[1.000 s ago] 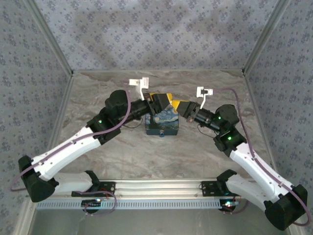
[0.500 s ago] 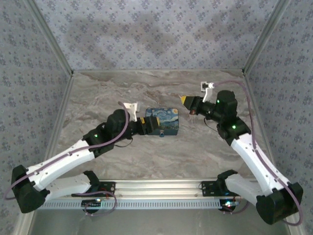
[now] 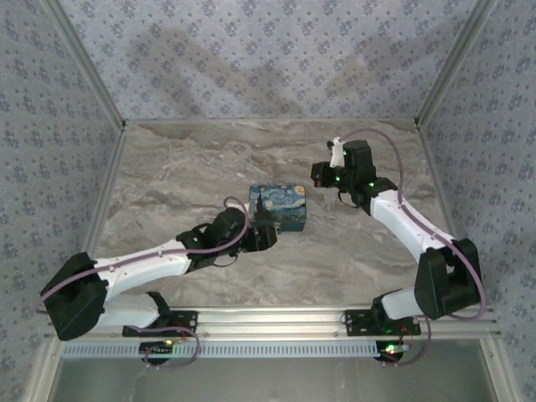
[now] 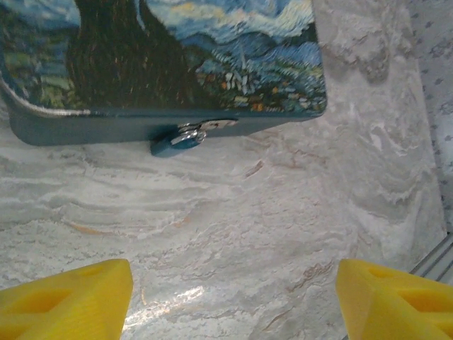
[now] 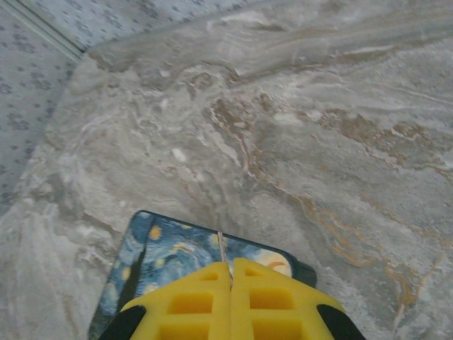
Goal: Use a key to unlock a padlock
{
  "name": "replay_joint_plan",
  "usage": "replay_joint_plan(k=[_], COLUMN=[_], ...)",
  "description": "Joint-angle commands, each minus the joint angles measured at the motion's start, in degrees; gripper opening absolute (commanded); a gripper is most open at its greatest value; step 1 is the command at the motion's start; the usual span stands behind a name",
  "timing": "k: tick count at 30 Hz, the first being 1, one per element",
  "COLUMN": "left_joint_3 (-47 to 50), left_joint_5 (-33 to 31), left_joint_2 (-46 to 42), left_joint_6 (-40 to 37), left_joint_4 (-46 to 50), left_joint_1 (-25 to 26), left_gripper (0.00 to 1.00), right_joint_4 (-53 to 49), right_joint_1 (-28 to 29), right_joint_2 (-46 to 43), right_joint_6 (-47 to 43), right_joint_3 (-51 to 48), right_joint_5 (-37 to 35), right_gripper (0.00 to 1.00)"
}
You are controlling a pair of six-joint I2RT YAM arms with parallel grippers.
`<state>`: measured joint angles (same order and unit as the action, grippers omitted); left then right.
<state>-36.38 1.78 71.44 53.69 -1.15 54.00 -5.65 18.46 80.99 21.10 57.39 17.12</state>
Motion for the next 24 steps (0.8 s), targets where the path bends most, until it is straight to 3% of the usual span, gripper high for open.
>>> replay_joint_plan(k=[1,12,24], left_joint_3=[-0.2,1.5,-3.5], left_joint_5=[-1.5,-5.8,1.4], left_joint_2=[0.1,-0.1,8.9], left_joint_6=[0.4,-2.1,-5.5], left_joint_4=[-3.6,-3.5,-9.2], left_joint_1=[0.5,-0.2,-7.7], left_gripper=[0.77,0.81,0.81], right_joint_4=[0.7,-1.2,-1.6], right_joint_1=[-0.2,-0.6,0.0], right_joint_2=[0.9,6.5,9.3], right_joint_6=[-1.8,-4.1,-4.7], right_joint_3=[1.7,2.1,3.4], right_joint_5=[-1.9,-6.4,-9.8], right_gripper=[0.00,0.00,0.00])
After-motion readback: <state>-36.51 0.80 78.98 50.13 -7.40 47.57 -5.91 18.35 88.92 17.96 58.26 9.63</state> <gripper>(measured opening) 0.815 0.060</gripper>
